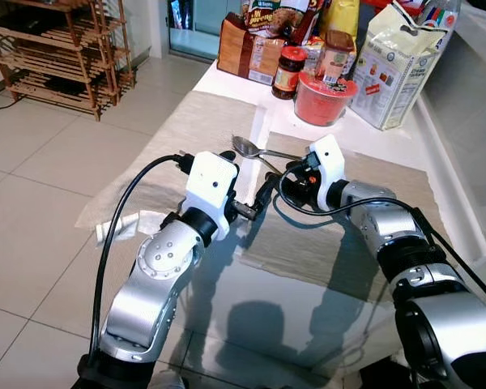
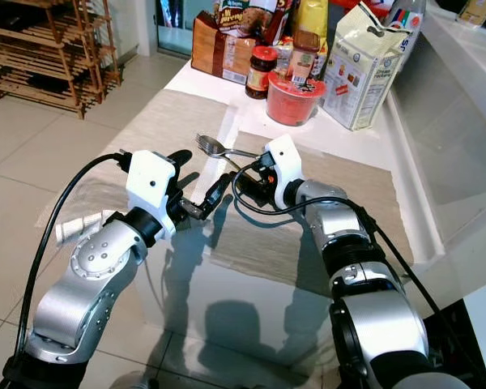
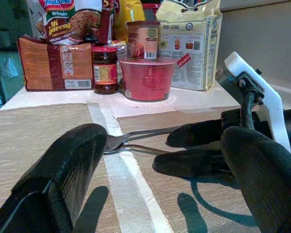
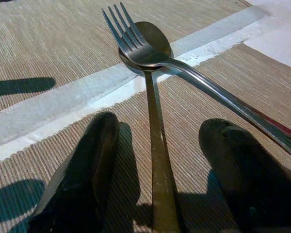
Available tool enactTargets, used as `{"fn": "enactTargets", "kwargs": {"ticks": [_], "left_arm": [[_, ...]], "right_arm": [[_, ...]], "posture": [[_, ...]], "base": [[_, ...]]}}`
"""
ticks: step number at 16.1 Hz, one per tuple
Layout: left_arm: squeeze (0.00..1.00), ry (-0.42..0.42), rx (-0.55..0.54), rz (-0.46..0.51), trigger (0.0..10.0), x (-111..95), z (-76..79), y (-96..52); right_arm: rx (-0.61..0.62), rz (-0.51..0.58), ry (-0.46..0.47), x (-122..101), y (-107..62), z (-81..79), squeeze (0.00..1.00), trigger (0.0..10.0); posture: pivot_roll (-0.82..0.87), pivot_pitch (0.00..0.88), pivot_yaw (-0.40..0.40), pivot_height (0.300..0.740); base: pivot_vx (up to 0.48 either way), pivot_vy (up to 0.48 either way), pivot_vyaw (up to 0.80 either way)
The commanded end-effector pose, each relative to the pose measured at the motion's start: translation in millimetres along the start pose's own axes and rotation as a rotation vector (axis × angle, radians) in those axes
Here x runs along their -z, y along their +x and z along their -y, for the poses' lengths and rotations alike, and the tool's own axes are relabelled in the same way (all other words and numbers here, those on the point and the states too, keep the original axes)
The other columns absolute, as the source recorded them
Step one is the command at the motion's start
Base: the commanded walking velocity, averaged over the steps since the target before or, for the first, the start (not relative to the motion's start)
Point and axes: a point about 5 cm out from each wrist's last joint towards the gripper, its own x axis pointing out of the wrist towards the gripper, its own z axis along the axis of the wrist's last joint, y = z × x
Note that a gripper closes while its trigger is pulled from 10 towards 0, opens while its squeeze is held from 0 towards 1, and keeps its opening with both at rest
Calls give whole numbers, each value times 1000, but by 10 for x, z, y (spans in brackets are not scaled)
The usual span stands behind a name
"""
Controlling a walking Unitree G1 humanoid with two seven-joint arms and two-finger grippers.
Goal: Setting the table
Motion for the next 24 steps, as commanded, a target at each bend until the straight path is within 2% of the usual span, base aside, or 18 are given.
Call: {"fn": "enactTargets", "kwargs": {"ticks": [1, 2, 3, 9, 17, 21, 24], "left_arm": [[0, 2, 14, 16, 10000, -57, 42, -1], [0, 1, 16, 14, 10000, -57, 45, 0], [0, 0, 19, 13, 10000, -65, 44, 1], [0, -24, 15, 6, 10000, -62, 22, 17], [0, -47, 22, -1, 10000, -42, 38, 33], [0, -48, 20, 1, 10000, -40, 35, 42], [0, -47, 20, 1, 10000, -35, 36, 52]], "right_arm": [[13, -29, 18, 69, 7, 0, 0, 10000], [18, -36, 25, 95, 15, -9, 0, 10000], [41, -48, 29, 142, 16, -6, 0, 0], [27, -69, 48, 228, -23, -12, 0, 0], [30, -42, 100, 280, -57, -37, 0, 0], [80, 79, 78, 47, -58, 5, 0, 0], [117, 192, 34, -211, -76, 18, 0, 0]], "posture": [[187, 0, -129, 740], [187, 0, -128, 740], [184, 0, -126, 740], [173, 0, -126, 740], [156, 0, -120, 740], [154, 0, -120, 740], [148, 0, -118, 740]], "base": [[0, 0, 0], [0, 0, 0], [0, 0, 0], [0, 0, 0], [0, 0, 0], [0, 0, 0], [0, 0, 0]]}}
